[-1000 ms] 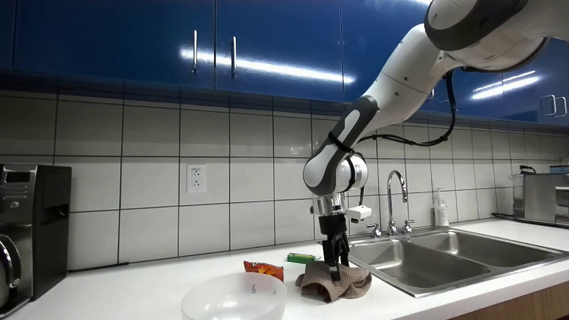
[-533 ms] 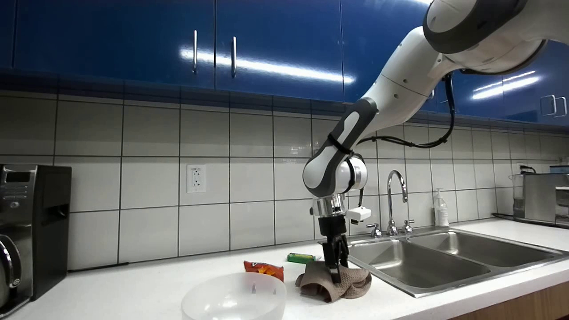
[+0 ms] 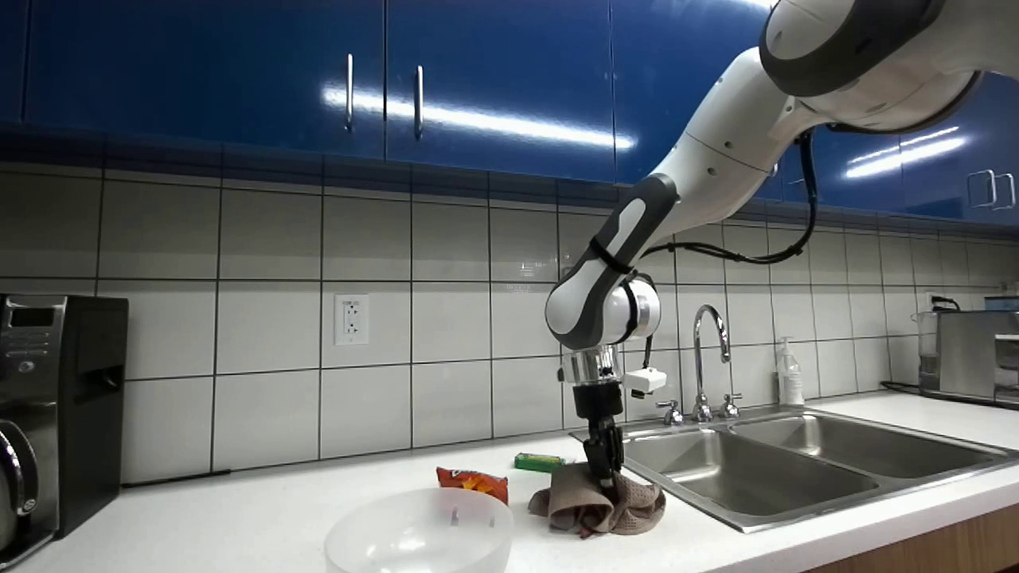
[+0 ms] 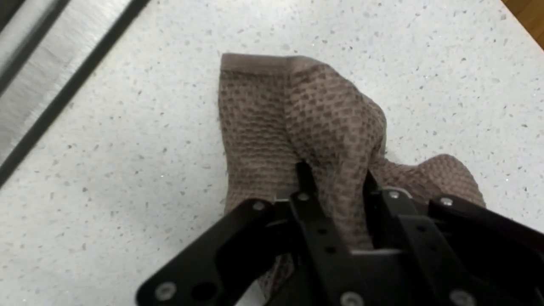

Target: Put the grey towel in the bowl.

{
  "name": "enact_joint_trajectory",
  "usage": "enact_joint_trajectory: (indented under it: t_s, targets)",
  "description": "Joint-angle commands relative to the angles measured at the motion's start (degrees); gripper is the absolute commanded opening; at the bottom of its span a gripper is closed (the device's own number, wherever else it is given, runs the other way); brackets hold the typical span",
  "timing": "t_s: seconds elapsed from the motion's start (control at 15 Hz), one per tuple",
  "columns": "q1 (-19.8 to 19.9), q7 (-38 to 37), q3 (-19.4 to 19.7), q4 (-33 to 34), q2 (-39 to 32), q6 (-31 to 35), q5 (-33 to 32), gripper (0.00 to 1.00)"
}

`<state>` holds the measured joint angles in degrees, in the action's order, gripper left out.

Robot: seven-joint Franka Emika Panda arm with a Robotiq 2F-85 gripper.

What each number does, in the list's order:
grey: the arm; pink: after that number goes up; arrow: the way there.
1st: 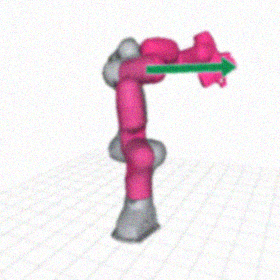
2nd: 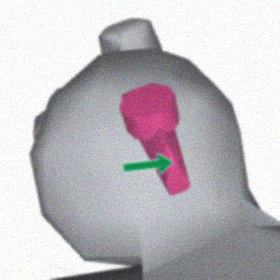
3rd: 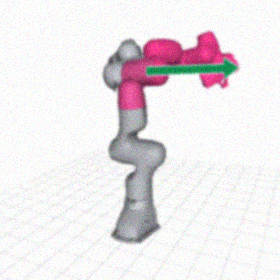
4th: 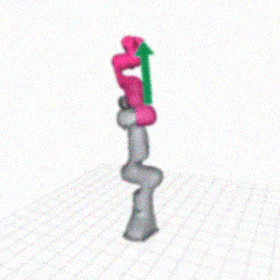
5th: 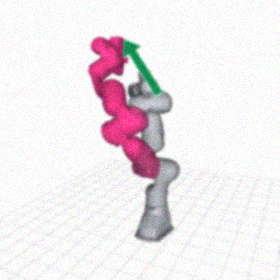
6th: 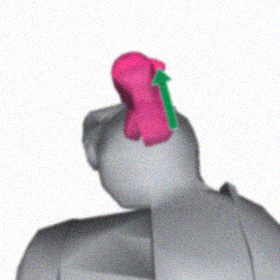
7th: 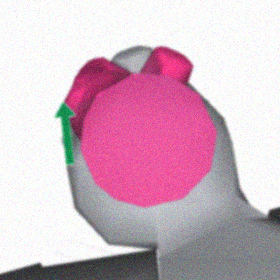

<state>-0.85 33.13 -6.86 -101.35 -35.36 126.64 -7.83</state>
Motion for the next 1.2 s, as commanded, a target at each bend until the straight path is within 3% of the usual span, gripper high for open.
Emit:
enact_joint_trajectory:
  t_s: [0.0,0.4,1.13]
  targets:
    - [1.9,2.4,-1.3,0.1,1.2,-0.7,1.3,0.00]
    - [1.5,1.6,-1.3,-0.1,2.6,-0.4,1.4,0.02]
    - [0.5,1.8,-2.6,-1.8,12.6,1.6,1.9,0.02]
